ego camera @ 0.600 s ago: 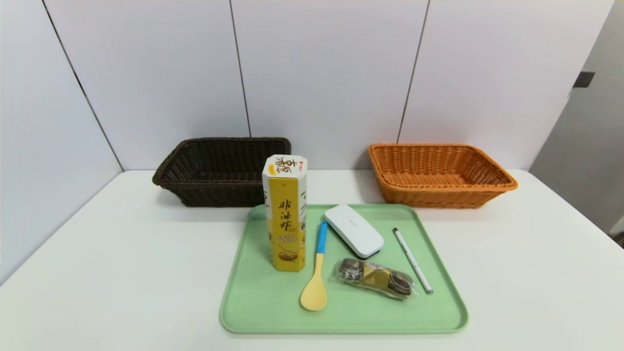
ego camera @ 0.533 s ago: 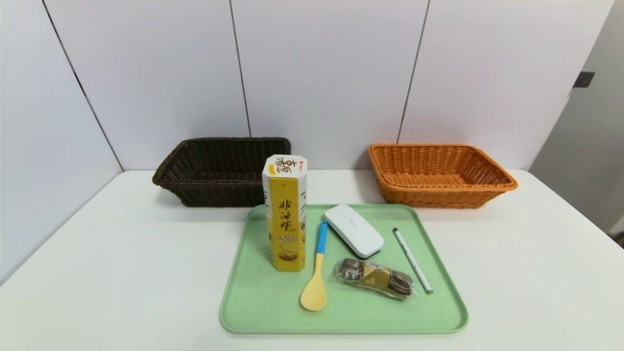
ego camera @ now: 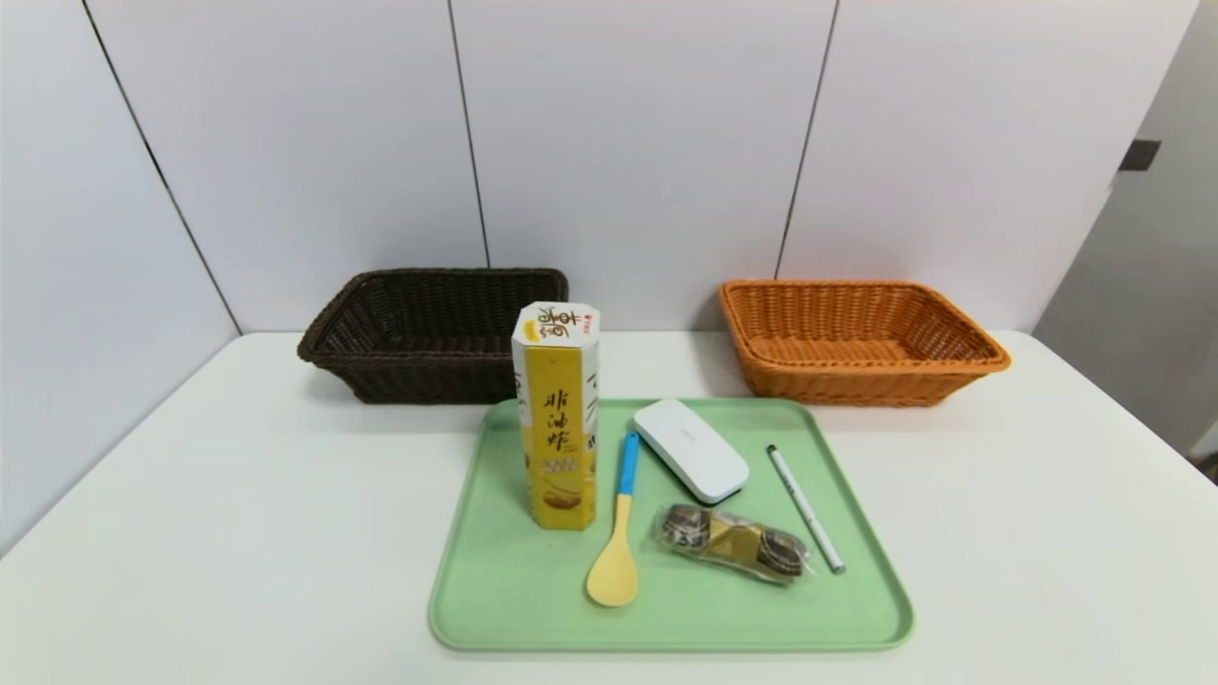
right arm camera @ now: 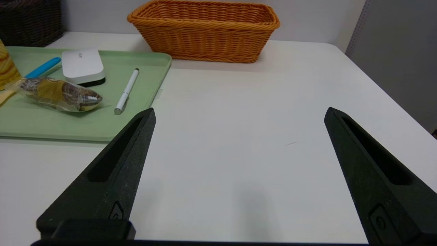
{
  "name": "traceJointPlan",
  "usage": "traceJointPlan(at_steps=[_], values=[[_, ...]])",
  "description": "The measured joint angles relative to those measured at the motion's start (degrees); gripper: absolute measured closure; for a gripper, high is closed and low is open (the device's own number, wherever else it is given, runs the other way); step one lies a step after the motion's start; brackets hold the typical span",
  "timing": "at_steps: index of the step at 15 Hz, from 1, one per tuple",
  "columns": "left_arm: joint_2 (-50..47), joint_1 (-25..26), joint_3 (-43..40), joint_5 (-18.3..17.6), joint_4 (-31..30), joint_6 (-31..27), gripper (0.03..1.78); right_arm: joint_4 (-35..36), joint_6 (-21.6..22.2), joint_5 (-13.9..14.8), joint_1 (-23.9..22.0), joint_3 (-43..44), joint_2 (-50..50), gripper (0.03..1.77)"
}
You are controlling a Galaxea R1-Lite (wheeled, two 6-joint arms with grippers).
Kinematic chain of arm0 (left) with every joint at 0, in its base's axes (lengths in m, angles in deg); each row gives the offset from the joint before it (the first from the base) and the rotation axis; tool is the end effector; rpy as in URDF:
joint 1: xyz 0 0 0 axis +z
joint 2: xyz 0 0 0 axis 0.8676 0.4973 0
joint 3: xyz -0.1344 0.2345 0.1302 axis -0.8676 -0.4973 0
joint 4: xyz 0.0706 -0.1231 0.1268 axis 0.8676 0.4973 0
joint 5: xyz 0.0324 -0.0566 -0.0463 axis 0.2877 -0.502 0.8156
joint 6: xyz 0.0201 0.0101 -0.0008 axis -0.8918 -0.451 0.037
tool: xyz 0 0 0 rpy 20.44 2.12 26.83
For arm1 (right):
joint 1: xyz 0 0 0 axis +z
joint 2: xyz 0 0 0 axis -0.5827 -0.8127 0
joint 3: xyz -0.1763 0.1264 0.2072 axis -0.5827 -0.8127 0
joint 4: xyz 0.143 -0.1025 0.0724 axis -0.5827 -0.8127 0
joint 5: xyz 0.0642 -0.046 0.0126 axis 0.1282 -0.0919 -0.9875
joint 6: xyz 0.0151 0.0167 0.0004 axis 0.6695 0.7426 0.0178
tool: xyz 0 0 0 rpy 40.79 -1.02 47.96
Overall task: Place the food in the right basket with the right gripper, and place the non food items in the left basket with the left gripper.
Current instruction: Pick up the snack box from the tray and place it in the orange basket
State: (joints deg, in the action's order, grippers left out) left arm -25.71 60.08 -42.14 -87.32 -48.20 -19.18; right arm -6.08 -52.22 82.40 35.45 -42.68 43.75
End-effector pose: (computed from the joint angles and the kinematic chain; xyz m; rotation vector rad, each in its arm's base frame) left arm -0.0257 -0.0004 0.0752 0.0750 0.0618 -0.0213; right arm -0.0232 0.0005 0.0826 -0.0429 -0.0713 0.0147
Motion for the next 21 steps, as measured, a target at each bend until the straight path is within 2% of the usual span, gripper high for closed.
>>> traceJointPlan(at_steps=[8, 10, 13, 15, 18, 21], values=[[0.0, 0.0, 0.2, 0.2, 0.3, 2.2, 0.12, 0.6, -1.9, -0.6, 0.0, 0.0, 0.0, 0.09], [0.0, 0.0, 1.4, 0.1, 2.9, 2.3, 0.12, -1.9, -2.0, -0.5, 0.0, 2.0, -0.1, 0.09], [0.0, 0.0, 7.0, 0.0, 11.7, 3.0, 0.12, -9.0, -1.9, -0.5, 0.0, 9.4, -1.2, 0.09], [1.0, 0.0, 12.3, -0.2, 17.5, 3.2, 0.12, -10.7, -1.7, -0.5, 0.0, 13.1, -4.0, 0.09], [7.2, 0.0, 19.2, -0.2, 19.6, 3.3, 0.12, -10.9, -1.6, -0.6, 0.7, 17.2, -10.4, 0.09], [17.7, 0.0, 26.6, -0.2, 19.8, 3.4, 0.12, -11.0, -1.7, -0.5, 1.5, 22.2, -18.7, 0.09]])
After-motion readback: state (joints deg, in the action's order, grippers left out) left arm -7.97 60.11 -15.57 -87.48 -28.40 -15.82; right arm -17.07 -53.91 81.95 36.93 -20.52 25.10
